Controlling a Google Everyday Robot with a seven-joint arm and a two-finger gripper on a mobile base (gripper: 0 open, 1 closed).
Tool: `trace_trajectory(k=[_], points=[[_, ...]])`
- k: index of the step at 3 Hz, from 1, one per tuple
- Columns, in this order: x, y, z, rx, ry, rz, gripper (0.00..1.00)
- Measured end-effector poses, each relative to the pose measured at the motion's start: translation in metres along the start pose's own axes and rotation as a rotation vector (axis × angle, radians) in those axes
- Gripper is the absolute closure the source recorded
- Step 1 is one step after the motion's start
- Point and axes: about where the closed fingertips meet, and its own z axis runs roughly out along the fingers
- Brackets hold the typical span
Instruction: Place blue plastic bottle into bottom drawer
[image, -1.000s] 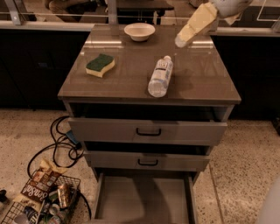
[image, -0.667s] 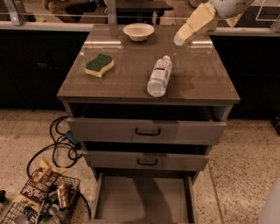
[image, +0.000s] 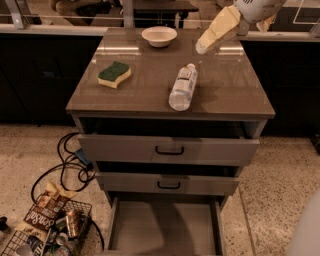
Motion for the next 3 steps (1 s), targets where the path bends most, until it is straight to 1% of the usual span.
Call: trace_trajectory(k=[1, 2, 3], points=[[-0.006, 0.011, 0.029, 0.090, 0.107, 0.084, 0.00], [-0.015, 0.020, 0.054, 0.118, 0.169, 0.152, 0.00], [-0.025, 0.032, 0.083, 0.107, 0.215, 0.184, 0.00]])
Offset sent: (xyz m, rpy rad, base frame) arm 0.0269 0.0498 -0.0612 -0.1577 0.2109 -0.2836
